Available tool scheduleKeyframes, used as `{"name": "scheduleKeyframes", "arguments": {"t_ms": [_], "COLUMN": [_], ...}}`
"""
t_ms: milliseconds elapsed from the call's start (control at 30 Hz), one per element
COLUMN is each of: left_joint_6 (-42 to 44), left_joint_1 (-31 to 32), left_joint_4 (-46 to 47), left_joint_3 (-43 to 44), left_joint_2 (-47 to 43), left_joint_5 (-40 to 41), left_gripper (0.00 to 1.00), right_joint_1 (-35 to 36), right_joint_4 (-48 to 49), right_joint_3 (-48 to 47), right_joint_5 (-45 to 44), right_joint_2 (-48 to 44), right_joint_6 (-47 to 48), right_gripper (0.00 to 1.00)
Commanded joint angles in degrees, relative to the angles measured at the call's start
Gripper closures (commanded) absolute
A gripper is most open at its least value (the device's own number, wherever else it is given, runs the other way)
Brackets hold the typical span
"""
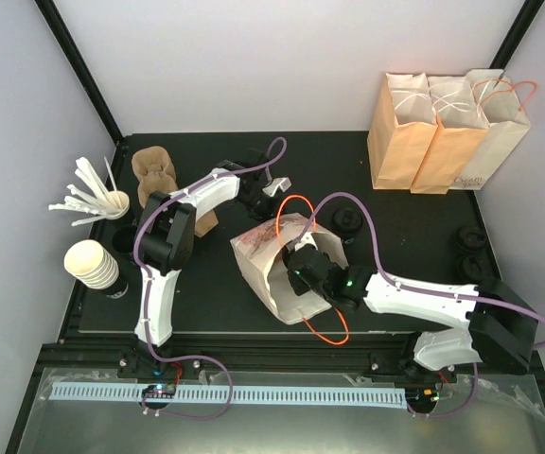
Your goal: Pack the takeout coffee
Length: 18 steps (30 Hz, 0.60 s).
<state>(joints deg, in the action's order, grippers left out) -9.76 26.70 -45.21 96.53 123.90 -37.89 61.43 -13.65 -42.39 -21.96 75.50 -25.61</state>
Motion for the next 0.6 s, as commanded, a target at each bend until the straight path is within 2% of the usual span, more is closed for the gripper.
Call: {"name": "scheduleKeyframes", "arguments": {"t_ms": [0,567], "left_joint_6": [1.9,3.3], "left_joint_1": [2.3,6.2], "left_joint_4": [-4.5,-3.9], "left_joint_3": [1.0,-2.3], "left_joint_2": [-2.1,-6.1], "left_joint_5": [-4.9,-4.4], "left_gripper": [0.82,0.83], "right_joint_1": [-0.7,-4.0], "right_joint_4": [-1.9,-3.5], "right_joint_3": [-2.1,-3.7], "right_joint_5": [-2.4,-4.6], "right_joint_2": [2.4,1.4], "right_joint_6": [-0.2,-1.9], "right_gripper": [0.66,0.66]}}
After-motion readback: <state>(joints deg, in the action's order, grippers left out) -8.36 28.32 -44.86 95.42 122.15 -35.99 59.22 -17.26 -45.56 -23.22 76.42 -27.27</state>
